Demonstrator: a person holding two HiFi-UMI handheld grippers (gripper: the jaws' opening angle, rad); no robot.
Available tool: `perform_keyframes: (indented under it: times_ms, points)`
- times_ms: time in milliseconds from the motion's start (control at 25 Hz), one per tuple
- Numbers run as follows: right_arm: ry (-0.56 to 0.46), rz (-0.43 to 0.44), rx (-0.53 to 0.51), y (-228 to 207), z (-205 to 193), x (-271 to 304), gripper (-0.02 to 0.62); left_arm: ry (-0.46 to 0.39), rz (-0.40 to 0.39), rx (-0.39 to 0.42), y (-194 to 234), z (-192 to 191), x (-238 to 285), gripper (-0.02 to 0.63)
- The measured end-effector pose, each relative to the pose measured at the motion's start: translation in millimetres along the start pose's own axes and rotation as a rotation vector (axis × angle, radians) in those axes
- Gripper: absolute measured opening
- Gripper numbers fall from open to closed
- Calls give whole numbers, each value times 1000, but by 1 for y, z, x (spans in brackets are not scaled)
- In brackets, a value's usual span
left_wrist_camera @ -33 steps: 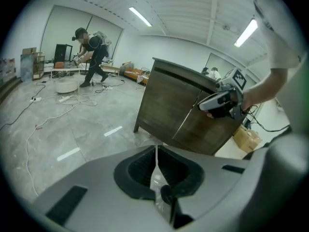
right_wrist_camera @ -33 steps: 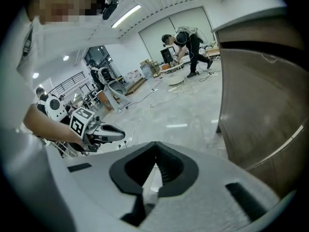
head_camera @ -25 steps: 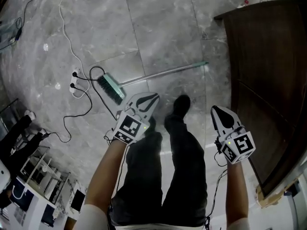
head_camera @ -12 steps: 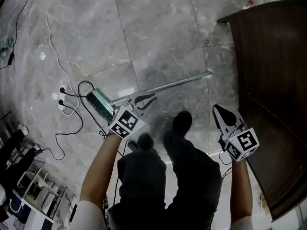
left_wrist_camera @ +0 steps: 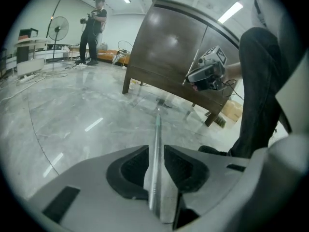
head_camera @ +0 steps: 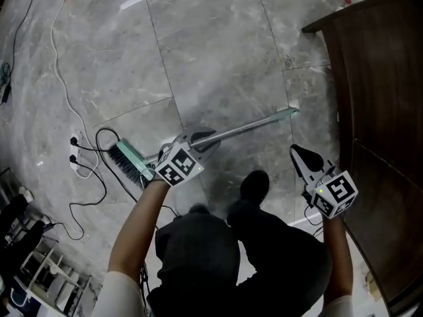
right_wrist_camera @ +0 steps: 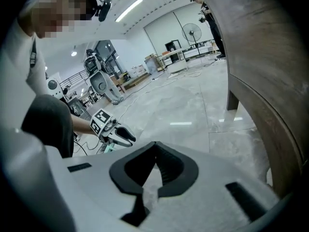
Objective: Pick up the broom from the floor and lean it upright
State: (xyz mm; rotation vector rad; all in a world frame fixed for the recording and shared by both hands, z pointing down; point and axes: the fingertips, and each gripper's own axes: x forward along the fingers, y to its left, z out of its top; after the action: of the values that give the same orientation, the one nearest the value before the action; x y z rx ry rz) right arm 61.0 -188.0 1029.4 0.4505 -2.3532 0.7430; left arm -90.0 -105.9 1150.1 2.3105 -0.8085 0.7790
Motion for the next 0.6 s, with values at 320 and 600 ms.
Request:
perform_keyframes:
  times_ms: [320, 600]
  points:
    - [-2, 15, -17, -5, -30, 23, 0, 105, -44, 68, 2, -48, 39, 131]
    - [-6, 16, 14, -7, -44, 31, 0, 160, -58, 107, -2, -79, 66, 150]
